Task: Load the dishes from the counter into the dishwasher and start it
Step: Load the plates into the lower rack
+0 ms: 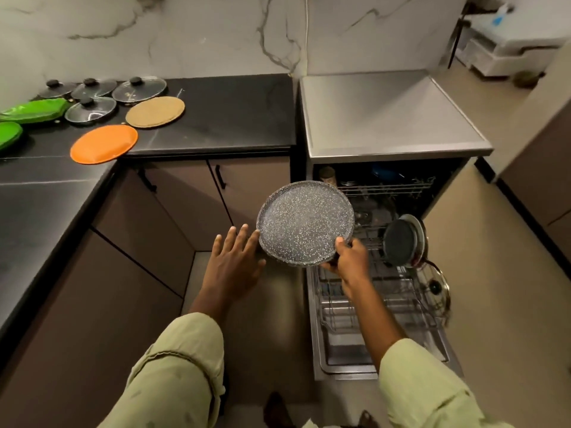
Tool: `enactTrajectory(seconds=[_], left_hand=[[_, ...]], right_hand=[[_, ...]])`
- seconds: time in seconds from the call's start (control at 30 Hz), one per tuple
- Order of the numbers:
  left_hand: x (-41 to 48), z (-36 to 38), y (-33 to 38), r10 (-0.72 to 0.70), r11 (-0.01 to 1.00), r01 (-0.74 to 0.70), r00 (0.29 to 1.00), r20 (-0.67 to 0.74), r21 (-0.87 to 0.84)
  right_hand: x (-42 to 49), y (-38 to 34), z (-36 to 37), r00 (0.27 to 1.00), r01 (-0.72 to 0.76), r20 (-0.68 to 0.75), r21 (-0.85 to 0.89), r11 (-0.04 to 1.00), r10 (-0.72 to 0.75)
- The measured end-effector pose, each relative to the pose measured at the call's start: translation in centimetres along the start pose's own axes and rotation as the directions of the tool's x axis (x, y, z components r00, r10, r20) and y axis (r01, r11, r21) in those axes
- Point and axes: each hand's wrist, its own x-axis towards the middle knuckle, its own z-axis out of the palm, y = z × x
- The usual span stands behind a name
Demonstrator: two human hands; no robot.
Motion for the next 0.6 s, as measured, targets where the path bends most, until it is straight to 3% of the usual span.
enactTrajectory(seconds=[0.37, 0.6], left_hand=[[-3.0, 3.4, 17.5, 0.084, 0.996, -0.086, 0.992, 0.095, 0.017], [-1.4, 4.9, 22.8, 0.126, 0.991, -0.132, 0.981, 0.149, 0.033]], right_hand=[[-1.3, 1.8, -18.2, 0.999, -0.022, -0.035, -0.075, 0.997, 0.020], [0.3, 2.2, -24.4, 0.992, -0.053, -0.123, -0.081, 0.995, 0.043]])
